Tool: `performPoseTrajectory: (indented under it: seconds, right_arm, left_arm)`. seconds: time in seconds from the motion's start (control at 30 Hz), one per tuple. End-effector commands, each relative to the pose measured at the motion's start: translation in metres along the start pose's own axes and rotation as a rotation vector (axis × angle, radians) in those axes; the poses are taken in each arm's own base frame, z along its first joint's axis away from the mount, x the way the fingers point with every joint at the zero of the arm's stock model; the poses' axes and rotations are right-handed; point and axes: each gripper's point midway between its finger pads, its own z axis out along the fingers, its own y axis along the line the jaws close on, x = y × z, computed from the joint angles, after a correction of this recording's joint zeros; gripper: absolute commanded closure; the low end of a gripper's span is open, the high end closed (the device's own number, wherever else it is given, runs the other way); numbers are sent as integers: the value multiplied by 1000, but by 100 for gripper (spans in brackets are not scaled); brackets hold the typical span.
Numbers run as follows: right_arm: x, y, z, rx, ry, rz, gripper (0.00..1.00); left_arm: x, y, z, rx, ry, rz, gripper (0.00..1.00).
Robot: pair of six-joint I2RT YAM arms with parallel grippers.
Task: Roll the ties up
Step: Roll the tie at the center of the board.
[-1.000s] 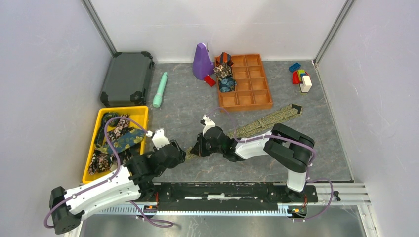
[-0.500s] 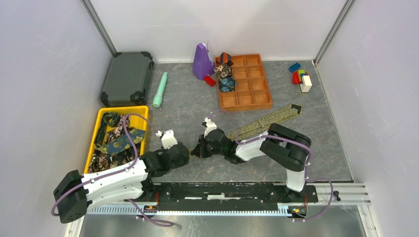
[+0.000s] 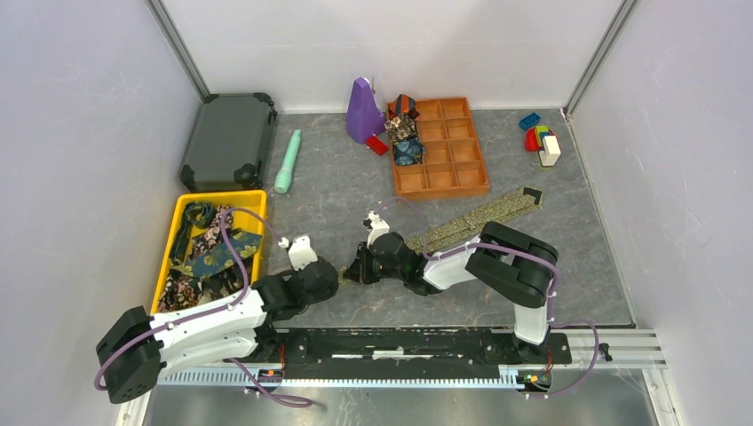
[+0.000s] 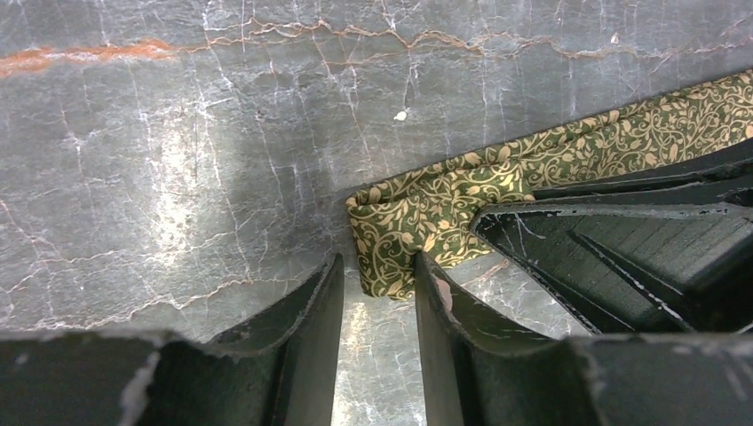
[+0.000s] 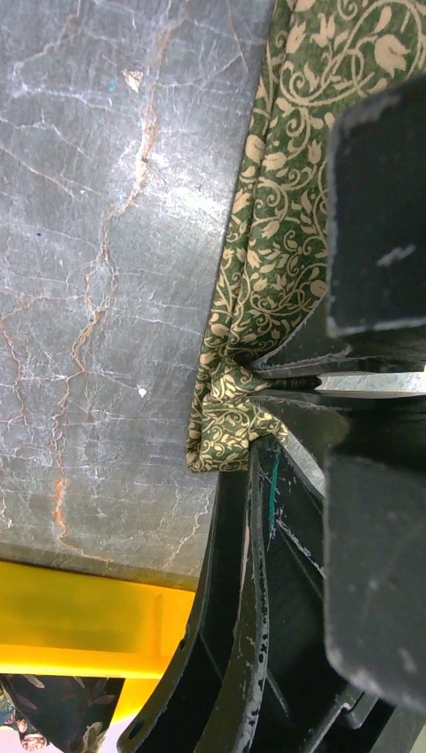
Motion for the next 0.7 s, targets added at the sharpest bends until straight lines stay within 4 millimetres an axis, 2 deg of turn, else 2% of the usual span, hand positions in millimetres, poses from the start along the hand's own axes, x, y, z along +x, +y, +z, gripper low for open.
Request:
performPoseTrajectory:
  seconds: [0.0,0.27,0.43,0.5,0.53,0.67]
  right_arm:
    - [11,-14,0,40,17,-13,97]
    - [11,-12,-1,33,19,-13,97]
    - [7,-9,-2,28,11,-20,93]
    - [3,-6,-2,26,7,-30,88]
    - [0,-4,-3,24,3,-35,84]
    - [-19,12,-9,6,-30,-73,59]
  left_arm:
    - [-8,1,5,0,-52,-46,60]
    - [-9,-2,9,22,-71,-64,72]
    - [-8,0,9,22,-71,-65,91]
    - [-8,0,9,24,-72,-69,98]
    - [-9,0,8,24,-73,-69,98]
    - [-12,1,4,15,-74,-65,98]
